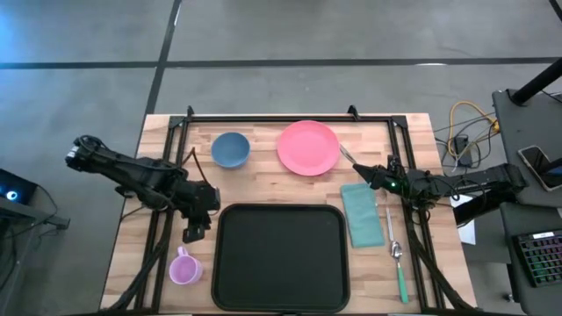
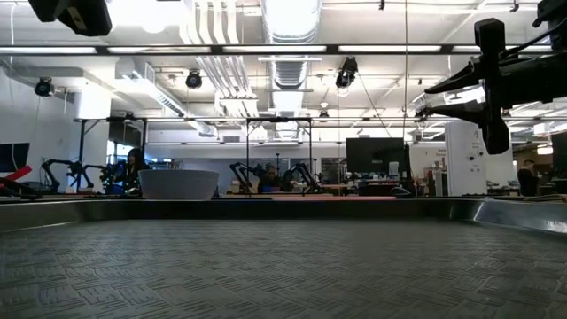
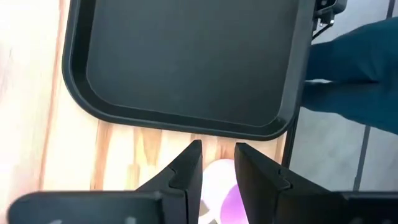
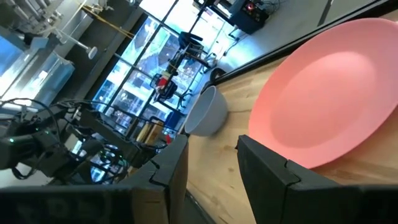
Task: Set up tray
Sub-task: Put the violet mug on the black tray
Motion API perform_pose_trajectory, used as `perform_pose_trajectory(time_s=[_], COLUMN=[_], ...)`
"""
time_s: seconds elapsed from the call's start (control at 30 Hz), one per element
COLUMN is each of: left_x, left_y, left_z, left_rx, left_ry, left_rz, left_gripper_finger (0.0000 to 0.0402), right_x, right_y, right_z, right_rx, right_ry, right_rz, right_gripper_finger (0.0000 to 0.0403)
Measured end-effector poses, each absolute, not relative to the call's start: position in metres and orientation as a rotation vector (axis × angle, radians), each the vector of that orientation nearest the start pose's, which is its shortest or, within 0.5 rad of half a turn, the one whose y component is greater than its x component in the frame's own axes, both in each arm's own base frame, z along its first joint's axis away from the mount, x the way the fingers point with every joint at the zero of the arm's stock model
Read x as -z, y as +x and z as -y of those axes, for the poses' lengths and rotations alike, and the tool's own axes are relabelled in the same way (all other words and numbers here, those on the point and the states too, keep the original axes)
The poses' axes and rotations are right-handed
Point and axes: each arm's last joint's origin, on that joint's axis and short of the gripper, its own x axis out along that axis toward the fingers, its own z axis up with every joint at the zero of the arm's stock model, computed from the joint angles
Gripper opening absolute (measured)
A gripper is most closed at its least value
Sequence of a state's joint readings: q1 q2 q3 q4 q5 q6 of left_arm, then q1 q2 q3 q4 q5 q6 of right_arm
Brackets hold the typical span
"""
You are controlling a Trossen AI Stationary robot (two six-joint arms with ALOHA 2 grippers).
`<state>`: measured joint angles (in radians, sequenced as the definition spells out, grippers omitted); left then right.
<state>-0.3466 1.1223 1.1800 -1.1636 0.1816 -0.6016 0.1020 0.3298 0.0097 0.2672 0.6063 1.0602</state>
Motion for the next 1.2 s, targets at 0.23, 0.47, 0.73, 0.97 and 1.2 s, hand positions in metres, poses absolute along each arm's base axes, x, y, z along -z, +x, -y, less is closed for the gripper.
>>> perform_pose_trajectory(time_s=[0.23,0.47,0.73,0.97,1.2], left_x=[-0.341,-0.339,-0.308,-0.290,-0.282], left_y=[0.157,0.140,0.140,0.140,0.133], left_z=[0.058,0.047,0.061,0.098,0.141], left_rx=[0.024,-0.181,-0.010,0.180,0.205], left_ry=[-0.427,-0.485,-0.506,-0.414,-0.240], left_rz=[-1.089,-1.032,-1.263,-1.470,-1.526], left_gripper_finger=[0.0075,0.0075,0.0075,0.0075,0.0075], right_x=[-0.164,-0.164,-0.164,-0.163,-0.159], right_y=[0.114,0.113,0.113,0.113,0.116], right_z=[0.006,0.008,0.007,0.007,0.007], right_rx=[0.508,0.572,0.558,0.561,0.582], right_ry=[1.080,1.069,1.145,1.142,1.143], right_rz=[0.261,0.300,0.321,0.312,0.285], right_gripper_finger=[0.0127,0.0127,0.0127,0.0128,0.0128])
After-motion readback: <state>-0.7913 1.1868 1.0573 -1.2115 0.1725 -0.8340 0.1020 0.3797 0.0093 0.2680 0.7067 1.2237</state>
